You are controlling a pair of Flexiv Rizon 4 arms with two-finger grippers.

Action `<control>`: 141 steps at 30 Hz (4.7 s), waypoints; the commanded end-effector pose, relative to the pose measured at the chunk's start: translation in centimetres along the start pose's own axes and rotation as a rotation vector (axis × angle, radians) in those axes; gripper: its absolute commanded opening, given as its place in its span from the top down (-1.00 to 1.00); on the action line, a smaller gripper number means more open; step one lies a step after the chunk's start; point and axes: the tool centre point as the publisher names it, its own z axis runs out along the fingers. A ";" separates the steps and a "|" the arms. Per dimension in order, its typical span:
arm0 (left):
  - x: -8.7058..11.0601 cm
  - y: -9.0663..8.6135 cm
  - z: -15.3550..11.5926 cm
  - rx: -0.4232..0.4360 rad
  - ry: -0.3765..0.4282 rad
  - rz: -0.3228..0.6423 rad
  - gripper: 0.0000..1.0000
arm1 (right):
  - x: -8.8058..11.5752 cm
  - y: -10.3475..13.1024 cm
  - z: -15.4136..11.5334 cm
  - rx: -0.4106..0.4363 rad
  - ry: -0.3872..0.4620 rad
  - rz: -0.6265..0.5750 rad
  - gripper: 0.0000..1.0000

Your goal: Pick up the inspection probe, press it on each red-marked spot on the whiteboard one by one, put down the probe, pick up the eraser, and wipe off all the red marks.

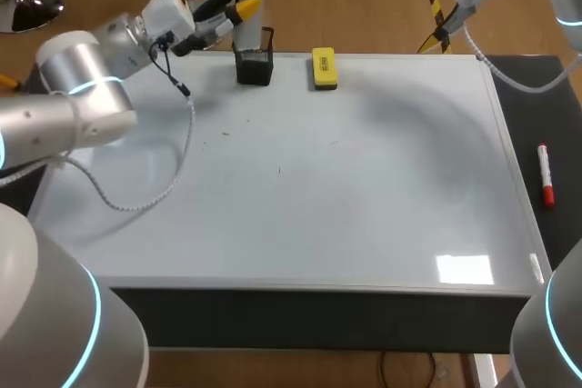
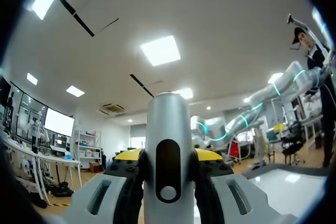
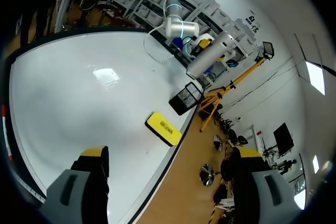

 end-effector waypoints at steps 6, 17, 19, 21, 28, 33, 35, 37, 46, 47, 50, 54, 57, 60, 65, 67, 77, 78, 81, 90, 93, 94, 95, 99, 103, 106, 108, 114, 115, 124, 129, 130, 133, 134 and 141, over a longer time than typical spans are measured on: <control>-4.4 1.6 0.6 0.039 0.106 -0.009 1.00 | 0.0 0.0 -0.1 0.003 0.004 -0.002 -1.00; -6.0 3.2 0.9 0.075 0.198 -0.073 1.00 | 0.0 0.0 -0.1 0.003 0.004 -0.002 -1.00; -6.0 3.3 0.9 0.076 0.203 -0.080 1.00 | 0.0 0.0 -0.1 0.003 0.004 -0.002 -1.00; -6.0 3.4 0.8 0.077 0.204 -0.082 1.00 | 0.0 0.0 -0.1 0.003 0.004 -0.002 -1.00; -5.7 4.1 -0.1 0.067 0.213 -0.104 1.00 | 0.0 0.0 -0.1 0.003 0.004 -0.002 -1.00; -5.5 4.9 -0.6 0.052 0.207 -0.123 1.00 | 0.0 0.0 -0.1 0.003 0.004 -0.002 -1.00; -5.5 5.3 -0.6 0.054 0.207 -0.130 1.00 | 0.0 0.0 -0.1 0.003 0.004 -0.002 -1.00; -5.4 5.7 -0.6 0.048 0.208 -0.133 1.00 | 0.0 0.0 -0.1 0.003 0.004 -0.002 -1.00; -5.0 7.3 -0.2 -0.009 0.213 -0.139 1.00 | 0.0 0.0 -0.1 0.003 0.004 -0.002 -1.00; -4.9 7.5 -0.1 -0.017 0.216 -0.143 1.00 | 0.0 0.0 -0.1 0.003 0.004 -0.002 -1.00; -4.8 7.8 -0.1 -0.038 0.220 -0.143 1.00 | 0.0 0.0 -0.1 0.003 0.004 -0.002 -1.00; -4.6 8.1 -0.3 -0.056 0.224 -0.145 1.00 | 0.0 0.0 -0.1 0.003 0.004 -0.002 -1.00; -4.5 8.2 -0.3 -0.067 0.225 -0.144 1.00 | 0.0 0.0 -0.1 0.003 0.004 -0.002 -1.00; -4.4 8.3 -0.6 -0.069 0.221 -0.145 1.00 | 0.0 0.0 -0.1 0.003 0.004 -0.002 -1.00; -4.0 8.7 -1.1 -0.063 0.216 -0.148 1.00 | 0.0 0.0 -0.1 0.003 0.004 -0.002 -1.00; -3.9 9.0 -1.2 -0.057 0.211 -0.150 1.00 | 0.0 0.0 -0.1 0.003 0.004 -0.002 -1.00; -3.6 9.9 -1.6 -0.037 0.194 -0.158 1.00 | 0.0 0.0 -0.1 0.003 0.004 -0.002 -1.00; -3.6 10.0 -1.6 -0.036 0.194 -0.159 1.00 | 0.0 0.0 -0.1 0.003 0.004 -0.002 -1.00; -3.6 10.1 -1.7 -0.033 0.193 -0.157 1.00 | 0.0 0.0 -0.1 0.003 0.004 -0.002 -1.00; -4.0 10.5 -2.1 -0.011 0.178 -0.156 1.00 | 0.0 0.0 -0.1 0.003 0.004 -0.002 -1.00; -4.0 10.7 -2.2 -0.011 0.176 -0.158 1.00 | 0.0 0.0 -0.1 0.003 0.004 -0.002 -1.00; -4.0 10.7 -2.2 -0.010 0.175 -0.158 1.00 | 0.0 0.0 -0.1 0.003 0.004 -0.002 -1.00; -4.0 10.7 -2.2 -0.011 0.174 -0.159 1.00 | 0.0 0.0 -0.1 0.003 0.004 -0.002 -1.00; -3.7 10.8 -2.1 -0.022 0.173 -0.160 0.60 | 0.0 0.0 -0.1 0.003 0.004 -0.002 -1.00; -3.5 10.7 -2.1 -0.027 0.172 -0.161 0.04 | 0.0 0.0 -0.1 0.003 0.004 -0.002 -1.00; -3.3 10.5 -2.0 -0.032 0.173 -0.161 -1.00 | 0.0 0.0 -0.1 0.003 0.004 -0.002 -1.00; -3.1 10.3 -1.9 -0.034 0.177 -0.158 -1.00 | 0.0 0.0 -0.1 0.003 0.004 -0.002 -1.00; -2.9 9.8 -1.8 -0.048 0.180 -0.150 -1.00 | 0.0 0.0 -0.1 0.003 0.004 -0.002 -1.00; -2.9 9.7 -1.8 -0.051 0.180 -0.149 -1.00 | 0.0 0.0 -0.1 0.003 0.004 -0.002 -1.00; -2.8 8.8 -1.9 -0.156 0.147 -0.136 -1.00 | 0.0 0.0 -0.1 0.003 0.004 -0.002 -1.00; -2.7 8.2 -2.0 -0.255 0.123 -0.115 -1.00 | 0.0 0.0 -0.1 0.003 0.004 -0.002 -1.00; -2.7 7.8 -2.2 -0.250 0.109 -0.122 -1.00 | 0.0 0.0 -0.1 0.003 0.004 -0.002 -1.00; -2.6 7.2 -2.5 -0.286 0.094 -0.107 -1.00 | 0.0 0.0 -0.1 0.003 0.004 -0.002 -1.00; -2.6 7.0 -2.6 -0.295 0.090 -0.102 -1.00 | 0.0 0.0 -0.1 0.003 0.004 -0.002 -1.00; -2.4 5.9 -3.4 -0.332 0.074 -0.088 -1.00 | 0.0 0.0 -0.1 0.003 0.004 -0.002 -1.00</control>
